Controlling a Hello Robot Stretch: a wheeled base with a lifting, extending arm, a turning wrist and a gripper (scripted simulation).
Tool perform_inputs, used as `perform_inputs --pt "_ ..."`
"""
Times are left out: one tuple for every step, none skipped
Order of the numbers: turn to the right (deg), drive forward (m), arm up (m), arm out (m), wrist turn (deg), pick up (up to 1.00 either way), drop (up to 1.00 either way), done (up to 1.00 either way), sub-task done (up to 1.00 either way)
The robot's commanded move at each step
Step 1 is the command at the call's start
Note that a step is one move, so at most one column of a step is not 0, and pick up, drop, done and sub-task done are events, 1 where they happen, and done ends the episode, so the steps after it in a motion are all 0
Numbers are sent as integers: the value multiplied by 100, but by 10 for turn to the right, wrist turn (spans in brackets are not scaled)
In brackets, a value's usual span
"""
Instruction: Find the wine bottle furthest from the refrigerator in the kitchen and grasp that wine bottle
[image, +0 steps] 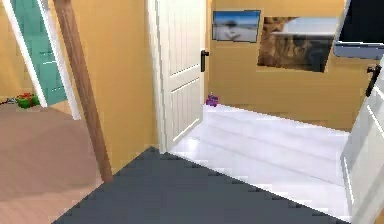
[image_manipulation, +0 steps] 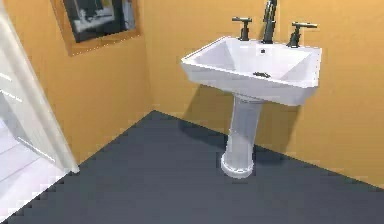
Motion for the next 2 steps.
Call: perform_inputs --pt "270 0 0 0 0 0 0 0 0" --pt "0 100 0 0 0 0 0 0 0"
